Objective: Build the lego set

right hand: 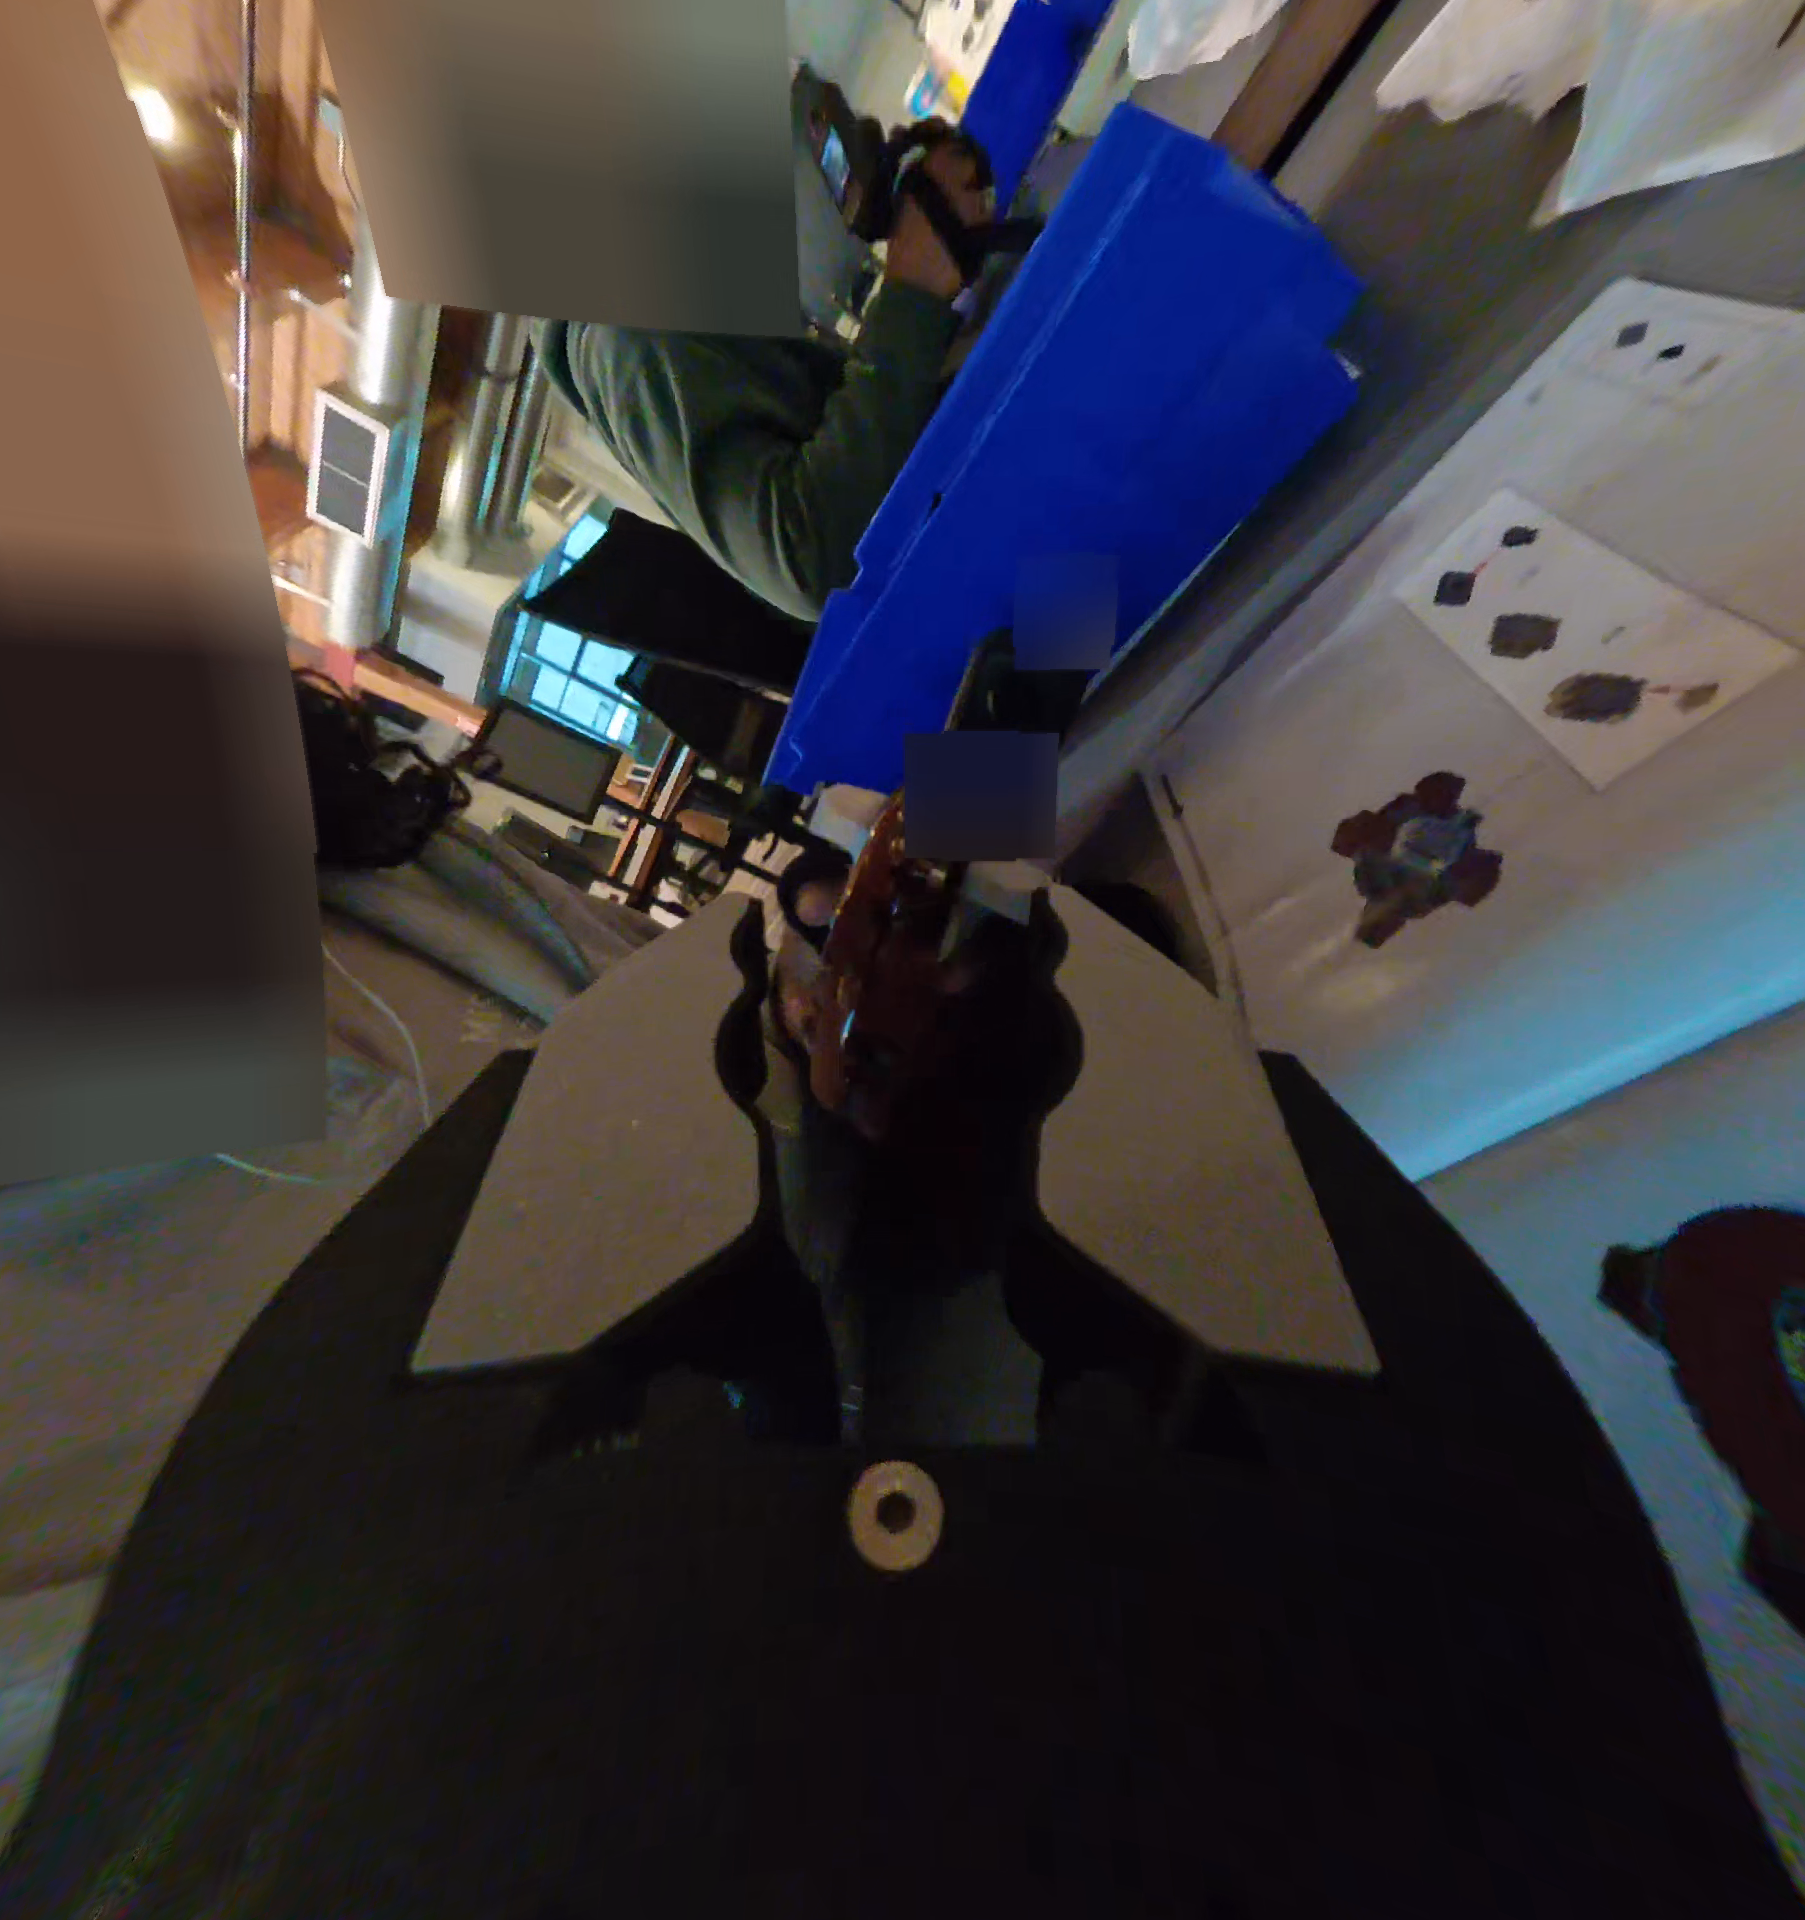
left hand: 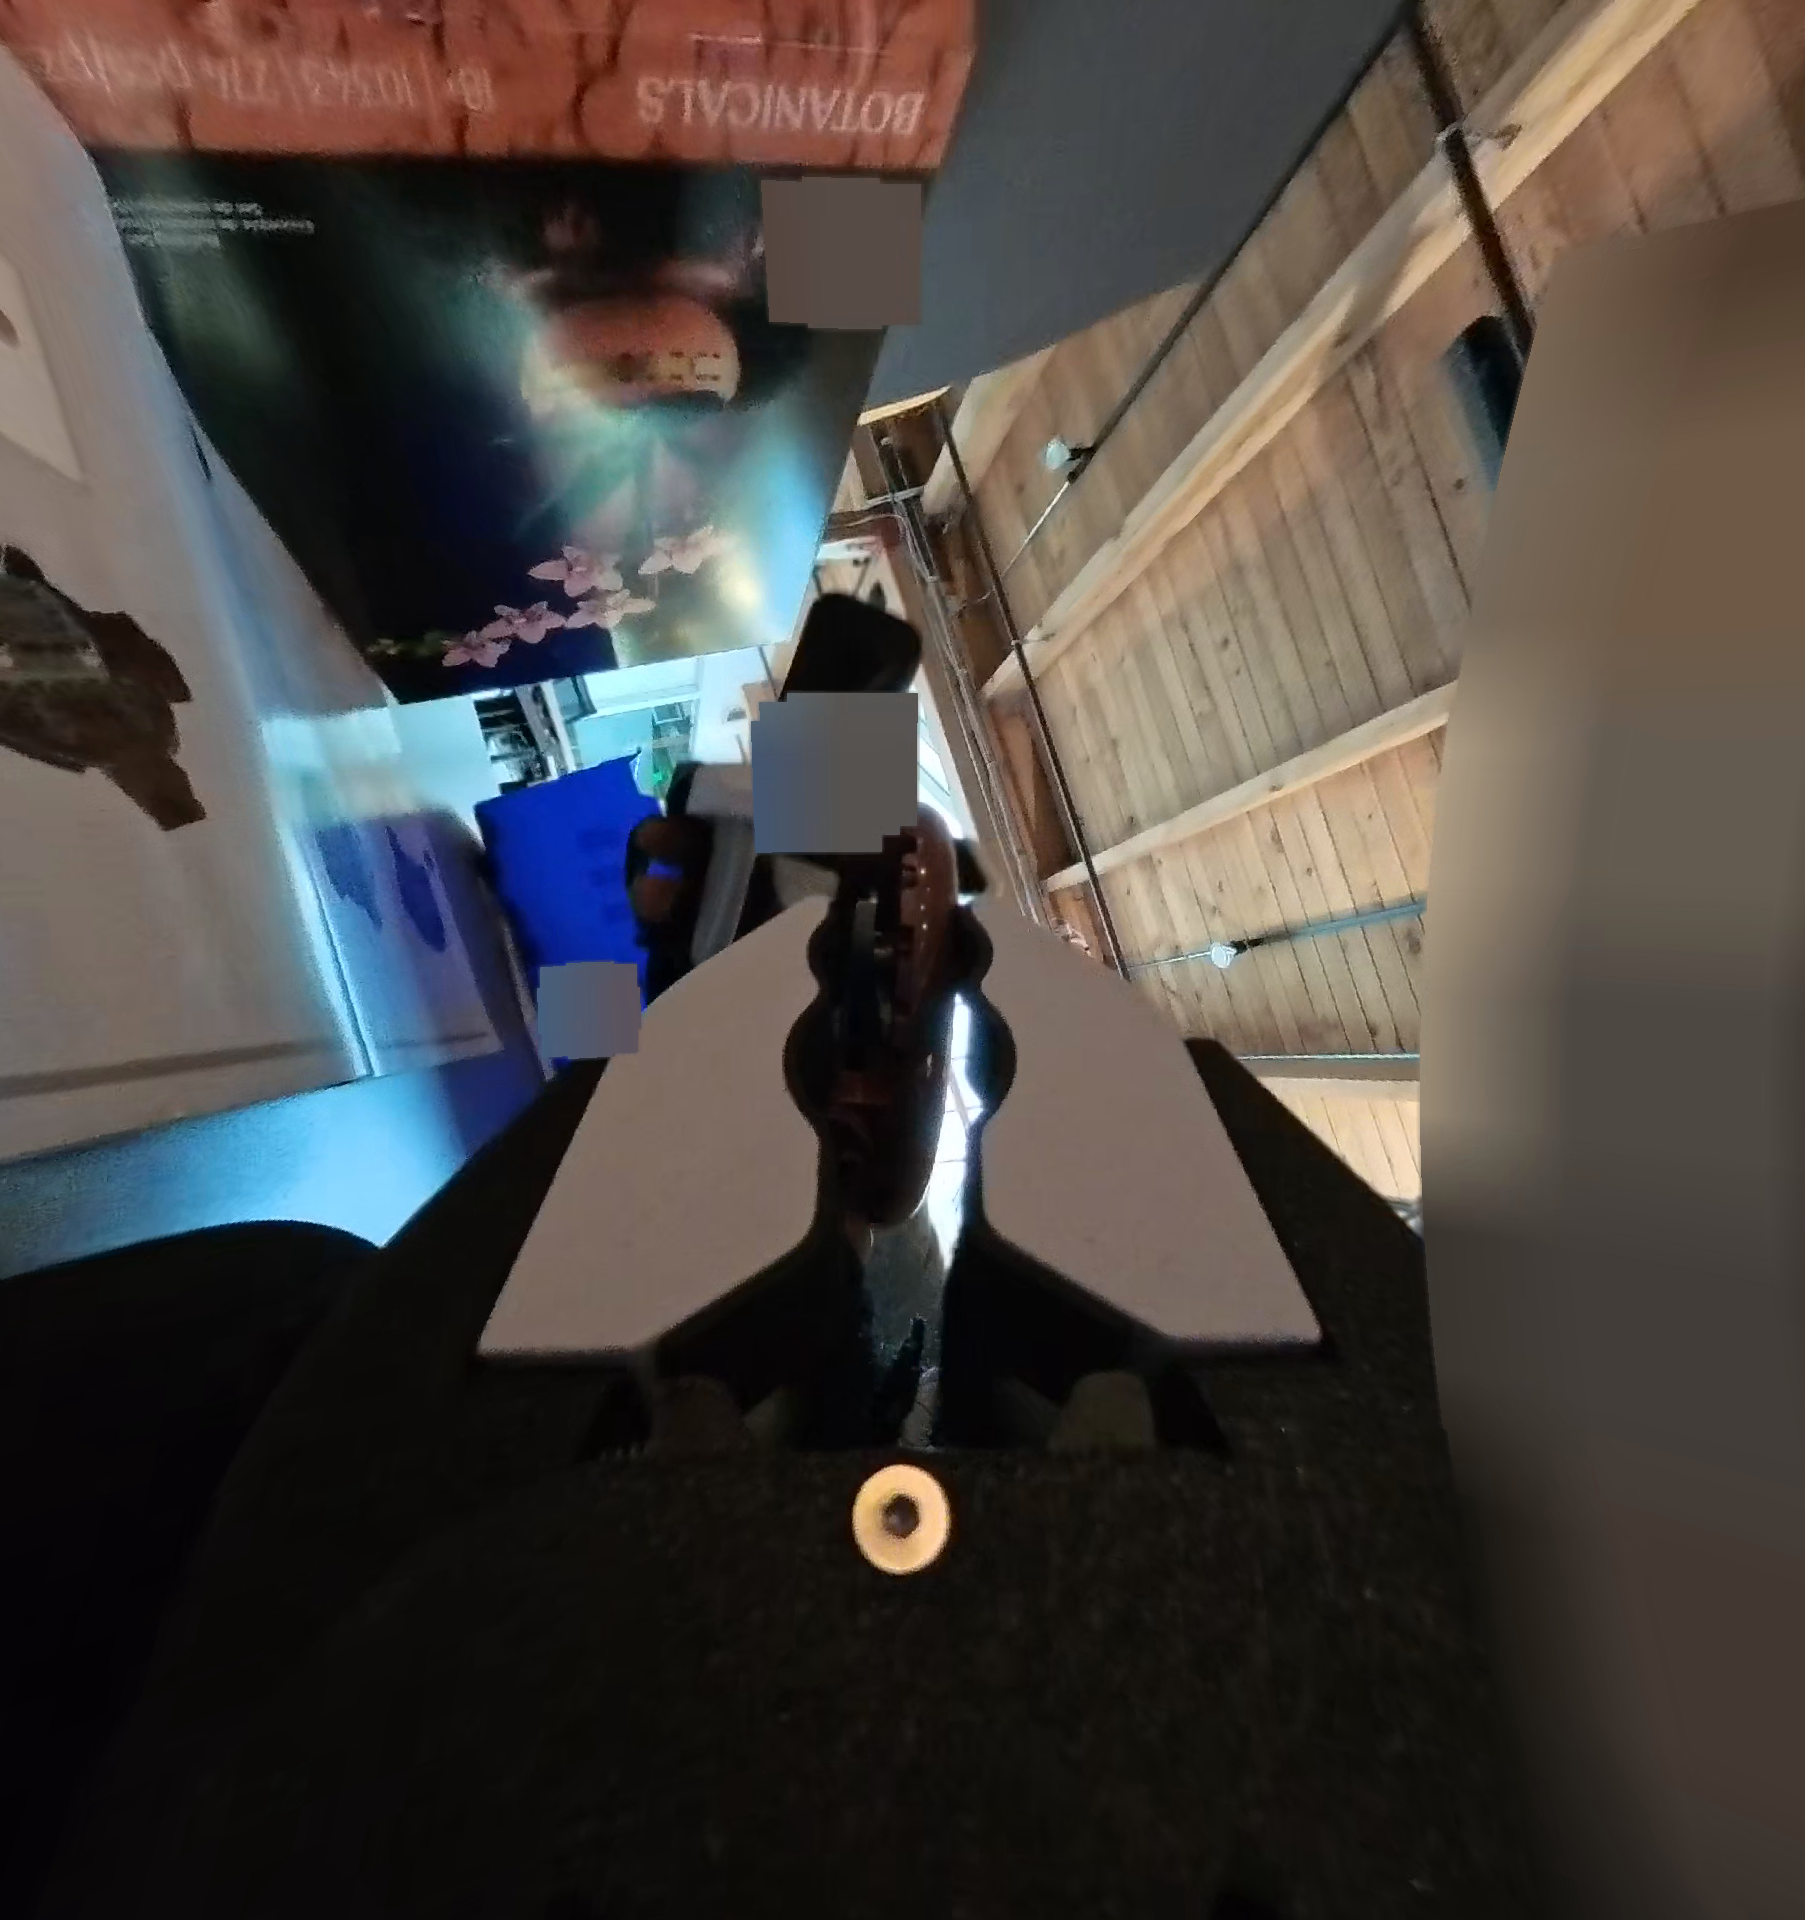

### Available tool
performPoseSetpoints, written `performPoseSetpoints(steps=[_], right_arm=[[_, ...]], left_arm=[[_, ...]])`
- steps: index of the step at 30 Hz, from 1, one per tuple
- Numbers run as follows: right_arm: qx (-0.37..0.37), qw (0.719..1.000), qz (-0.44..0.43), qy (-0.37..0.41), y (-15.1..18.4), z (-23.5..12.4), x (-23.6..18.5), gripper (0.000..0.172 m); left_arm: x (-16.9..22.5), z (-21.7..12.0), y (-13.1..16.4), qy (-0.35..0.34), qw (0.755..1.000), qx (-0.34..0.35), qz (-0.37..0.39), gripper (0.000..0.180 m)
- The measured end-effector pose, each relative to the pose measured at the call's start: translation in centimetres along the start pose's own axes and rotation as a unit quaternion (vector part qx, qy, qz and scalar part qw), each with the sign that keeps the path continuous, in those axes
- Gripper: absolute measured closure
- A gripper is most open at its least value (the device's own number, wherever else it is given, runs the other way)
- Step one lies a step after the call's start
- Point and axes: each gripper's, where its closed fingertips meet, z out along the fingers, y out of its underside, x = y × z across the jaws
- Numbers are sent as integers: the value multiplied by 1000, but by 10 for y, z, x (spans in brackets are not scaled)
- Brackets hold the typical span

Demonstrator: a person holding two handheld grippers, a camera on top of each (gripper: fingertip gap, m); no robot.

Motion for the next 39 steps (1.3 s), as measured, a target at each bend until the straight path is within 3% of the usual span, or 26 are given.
performPoseSetpoints(steps=[7,9,15,21,26,27,28,29,32,33,39], right_arm=[[-13,999,-31,29,20,18,-5,134],[-13,999,-46,13,20,20,-12,149],[-19,995,-95,7,24,19,-19,150],[-27,985,-172,2,32,15,-29,153],[-15,973,-227,20,28,22,-39,151],[-7,973,-229,21,25,23,-40,139],[6,974,-223,32,21,23,-39,106],[13,974,-223,33,20,22,-39,102],[59,977,-199,42,13,16,-36,111],[77,979,-185,28,12,15,-38,122],[134,979,-151,5,6,16,-37,141]], left_arm=[[6,0,4,13,999,-6,30,162],[8,0,6,15,999,-10,46,162],[17,0,13,26,993,-19,111,162],[29,2,26,14,966,-48,255,163],[38,-1,24,54,966,-40,251,163],[39,-1,22,62,969,-35,238,163],[39,-1,17,64,972,-23,224,163],[39,-2,11,66,976,-5,208,163],[37,-5,1,70,983,22,167,163],[37,-5,0,70,983,25,165,163],[37,1,10,50,977,5,206,163]])
